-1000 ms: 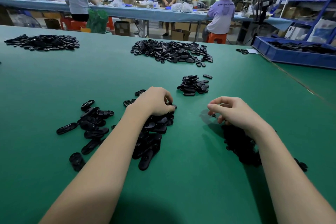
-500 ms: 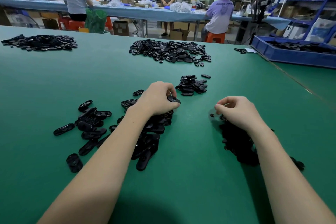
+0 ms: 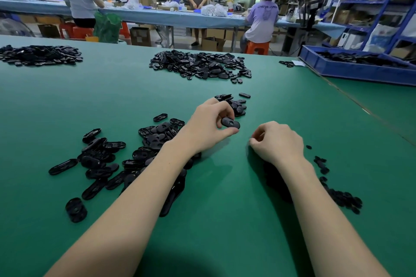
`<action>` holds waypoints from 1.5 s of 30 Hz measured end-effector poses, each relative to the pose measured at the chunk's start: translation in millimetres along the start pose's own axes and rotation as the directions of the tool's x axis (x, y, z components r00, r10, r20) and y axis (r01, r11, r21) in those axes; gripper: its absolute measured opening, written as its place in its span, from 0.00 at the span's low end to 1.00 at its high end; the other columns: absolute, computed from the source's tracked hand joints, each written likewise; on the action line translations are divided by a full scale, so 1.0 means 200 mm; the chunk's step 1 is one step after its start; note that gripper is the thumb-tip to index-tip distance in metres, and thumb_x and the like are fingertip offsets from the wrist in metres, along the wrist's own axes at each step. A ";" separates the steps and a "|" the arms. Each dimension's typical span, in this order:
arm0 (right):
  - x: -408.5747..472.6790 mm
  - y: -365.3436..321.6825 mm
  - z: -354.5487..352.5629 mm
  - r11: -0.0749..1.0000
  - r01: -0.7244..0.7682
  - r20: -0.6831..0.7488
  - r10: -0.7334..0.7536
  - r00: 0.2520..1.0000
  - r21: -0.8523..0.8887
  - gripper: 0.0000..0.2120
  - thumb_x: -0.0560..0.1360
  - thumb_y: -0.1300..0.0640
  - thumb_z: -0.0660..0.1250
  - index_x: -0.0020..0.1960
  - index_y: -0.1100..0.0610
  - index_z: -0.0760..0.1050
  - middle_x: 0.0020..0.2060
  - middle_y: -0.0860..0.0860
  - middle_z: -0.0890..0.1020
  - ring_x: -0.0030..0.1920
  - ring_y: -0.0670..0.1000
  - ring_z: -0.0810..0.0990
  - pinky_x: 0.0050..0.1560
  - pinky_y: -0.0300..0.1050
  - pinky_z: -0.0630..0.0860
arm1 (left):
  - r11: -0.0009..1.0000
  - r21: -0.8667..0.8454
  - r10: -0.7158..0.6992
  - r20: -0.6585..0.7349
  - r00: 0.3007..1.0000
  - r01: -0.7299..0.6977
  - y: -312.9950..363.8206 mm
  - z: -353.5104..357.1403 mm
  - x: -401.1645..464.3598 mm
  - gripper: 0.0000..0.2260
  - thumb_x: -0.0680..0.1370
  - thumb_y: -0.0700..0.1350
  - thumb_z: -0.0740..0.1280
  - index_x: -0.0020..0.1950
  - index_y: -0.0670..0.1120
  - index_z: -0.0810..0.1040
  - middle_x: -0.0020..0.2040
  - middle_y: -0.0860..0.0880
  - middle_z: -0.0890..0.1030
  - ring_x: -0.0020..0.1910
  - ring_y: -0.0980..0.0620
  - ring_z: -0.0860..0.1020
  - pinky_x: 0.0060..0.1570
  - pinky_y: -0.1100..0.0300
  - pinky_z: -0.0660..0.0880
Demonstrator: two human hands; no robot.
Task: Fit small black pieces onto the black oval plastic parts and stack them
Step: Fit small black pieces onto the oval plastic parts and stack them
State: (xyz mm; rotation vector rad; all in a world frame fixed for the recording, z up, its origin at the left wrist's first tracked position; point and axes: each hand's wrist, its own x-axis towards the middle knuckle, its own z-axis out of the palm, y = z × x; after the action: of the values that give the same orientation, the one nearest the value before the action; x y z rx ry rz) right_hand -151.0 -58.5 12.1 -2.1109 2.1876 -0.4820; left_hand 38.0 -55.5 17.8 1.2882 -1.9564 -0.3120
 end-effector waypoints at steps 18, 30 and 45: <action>-0.01 0.00 -0.14 0.609 -0.177 0.265 -0.056 0.963 0.773 0.02 0.72 0.55 0.77 0.41 0.49 0.86 0.34 0.45 0.82 0.32 0.45 0.73 0.27 0.33 0.65 | 0.966 0.255 0.083 -0.114 0.990 -0.052 0.03 -0.01 -0.02 0.14 0.69 0.63 0.75 0.45 0.58 0.77 0.41 0.59 0.75 0.39 0.65 0.71 0.35 0.68 0.64; 0.00 -0.02 -0.16 0.620 -0.112 0.227 -0.110 0.968 0.776 0.03 0.73 0.58 0.76 0.41 0.52 0.85 0.28 0.46 0.75 0.32 0.48 0.66 0.25 0.31 0.62 | 0.924 0.348 0.203 -0.101 0.974 -0.157 0.09 0.00 -0.03 0.12 0.69 0.59 0.77 0.46 0.56 0.80 0.43 0.58 0.77 0.48 0.58 0.75 0.37 0.60 0.67; 0.02 0.01 -0.16 0.678 -0.127 0.266 -0.105 0.958 0.724 0.04 0.70 0.55 0.79 0.41 0.52 0.85 0.21 0.42 0.70 0.21 0.42 0.63 0.21 0.29 0.59 | 0.920 0.349 0.216 -0.079 0.973 -0.176 0.10 0.03 -0.04 0.12 0.70 0.58 0.76 0.47 0.55 0.80 0.43 0.59 0.76 0.44 0.60 0.71 0.37 0.61 0.65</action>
State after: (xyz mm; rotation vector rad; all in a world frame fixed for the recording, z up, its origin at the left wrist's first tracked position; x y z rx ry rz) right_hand -161.3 -57.5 43.1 -1.5769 1.4610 -0.8255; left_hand 22.0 -40.2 21.2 1.2724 -2.0786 0.2076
